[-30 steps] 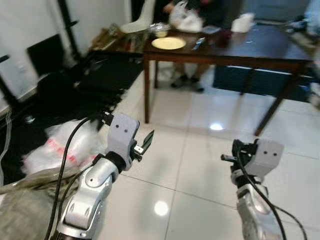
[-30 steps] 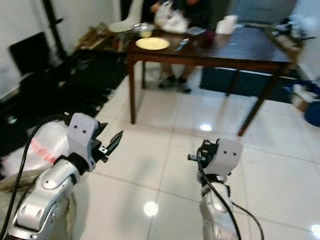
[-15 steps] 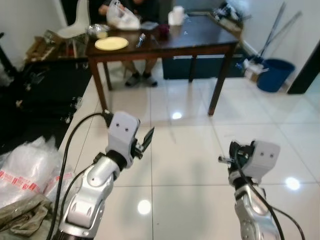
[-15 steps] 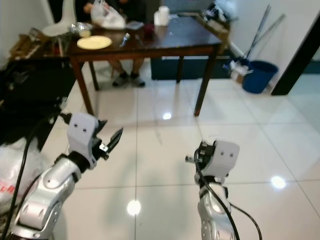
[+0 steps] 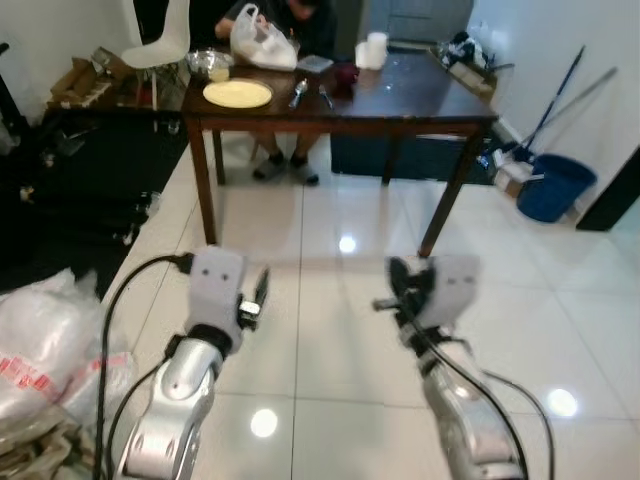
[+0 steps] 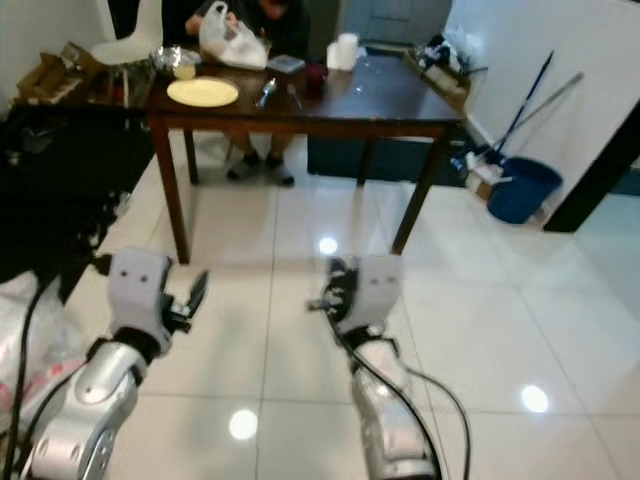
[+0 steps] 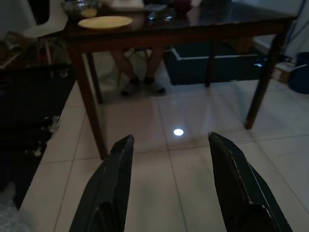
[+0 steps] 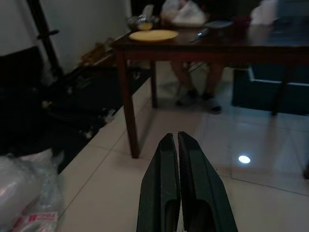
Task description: Setting the table
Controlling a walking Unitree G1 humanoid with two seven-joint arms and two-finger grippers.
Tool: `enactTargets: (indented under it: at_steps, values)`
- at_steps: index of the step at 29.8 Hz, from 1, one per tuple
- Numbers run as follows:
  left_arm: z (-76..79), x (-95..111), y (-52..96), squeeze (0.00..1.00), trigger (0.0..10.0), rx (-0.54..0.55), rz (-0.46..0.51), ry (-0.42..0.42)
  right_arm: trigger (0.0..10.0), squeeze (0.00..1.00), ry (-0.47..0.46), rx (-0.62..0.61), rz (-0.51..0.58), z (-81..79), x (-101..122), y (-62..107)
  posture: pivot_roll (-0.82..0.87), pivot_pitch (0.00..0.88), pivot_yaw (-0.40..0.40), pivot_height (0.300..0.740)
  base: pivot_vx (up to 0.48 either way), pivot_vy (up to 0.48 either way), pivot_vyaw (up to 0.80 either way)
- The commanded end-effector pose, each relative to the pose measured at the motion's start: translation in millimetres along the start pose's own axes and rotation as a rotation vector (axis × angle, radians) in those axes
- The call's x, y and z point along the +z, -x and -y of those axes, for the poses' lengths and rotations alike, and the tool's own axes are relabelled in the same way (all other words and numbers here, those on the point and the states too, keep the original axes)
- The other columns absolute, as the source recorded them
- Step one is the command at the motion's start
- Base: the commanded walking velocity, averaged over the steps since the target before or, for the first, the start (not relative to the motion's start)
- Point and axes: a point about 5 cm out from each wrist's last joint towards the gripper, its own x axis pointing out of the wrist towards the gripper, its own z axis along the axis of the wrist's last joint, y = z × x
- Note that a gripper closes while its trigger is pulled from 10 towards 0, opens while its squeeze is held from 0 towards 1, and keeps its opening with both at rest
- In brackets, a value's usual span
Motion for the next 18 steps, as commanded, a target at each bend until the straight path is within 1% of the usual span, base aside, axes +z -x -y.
enactTargets:
  at_steps: [1, 6, 7, 10, 12, 14, 17, 18]
  values:
    - [9.6, 3, -0.1, 0.0, 10.0, -0.024, 0.022, 0.0, 10.0, 0.0, 0.018, -0.034, -0.019, 11.9, -3, 1.6, 0.03, 0.0, -0.01, 0.74, 0.48, 0.0, 0.0]
    - [15.1, 6, -5.4, 0.0, 10.0, -0.048, 0.037, 0.001, 10.0, 0.0, 0.014, -0.075, -0.011, 19.2, -1, 2.7, 0.01, 0.0, 0.012, 0.74, 0.48, 0.0, 0.0]
    - [17.4, 7, -8.3, 0.0, 10.0, -0.068, 0.042, -0.003, 10.0, 0.0, -0.006, -0.112, -0.013, 23.7, -3, 5.6, 0.0, 0.0, 0.028, 0.74, 0.48, 0.0, 0.0]
    - [18.2, 7, -9.1, 0.0, 10.0, -0.073, 0.043, -0.004, 10.0, 0.0, -0.013, -0.124, -0.014, 25.1, -3, 6.5, -0.01, 0.0, 0.034, 0.74, 0.48, 0.0, 0.0]
    - [20.8, 9, -12.0, 0.0, 10.0, -0.093, 0.047, -0.006, 10.0, 0.0, -0.044, -0.179, -0.02, 31.5, -7, 11.7, -0.02, 0.0, 0.053, 0.74, 0.48, 0.0, 0.0]
    - [22.7, 11, -14.2, 0.0, 10.0, -0.109, 0.053, -0.01, 10.0, 0.0, -0.054, -0.219, -0.024, 37.0, -9, 16.0, -0.02, 0.0, 0.062, 0.74, 0.48, 0.0, 0.0]
    - [23.6, 11, -15.2, 0.0, 10.0, -0.117, 0.055, -0.012, 10.0, 0.0, -0.054, -0.233, -0.027, 39.2, -10, 17.7, -0.02, 0.0, 0.071, 0.74, 0.48, 0.0, 0.0]
    - [25.3, 12, -16.6, 0.0, 10.0, -0.13, 0.056, -0.013, 10.0, 0.0, -0.052, -0.249, -0.03, 41.8, -11, 19.5, -0.03, 0.0, 0.079, 0.74, 0.48, 0.0, -0.78]
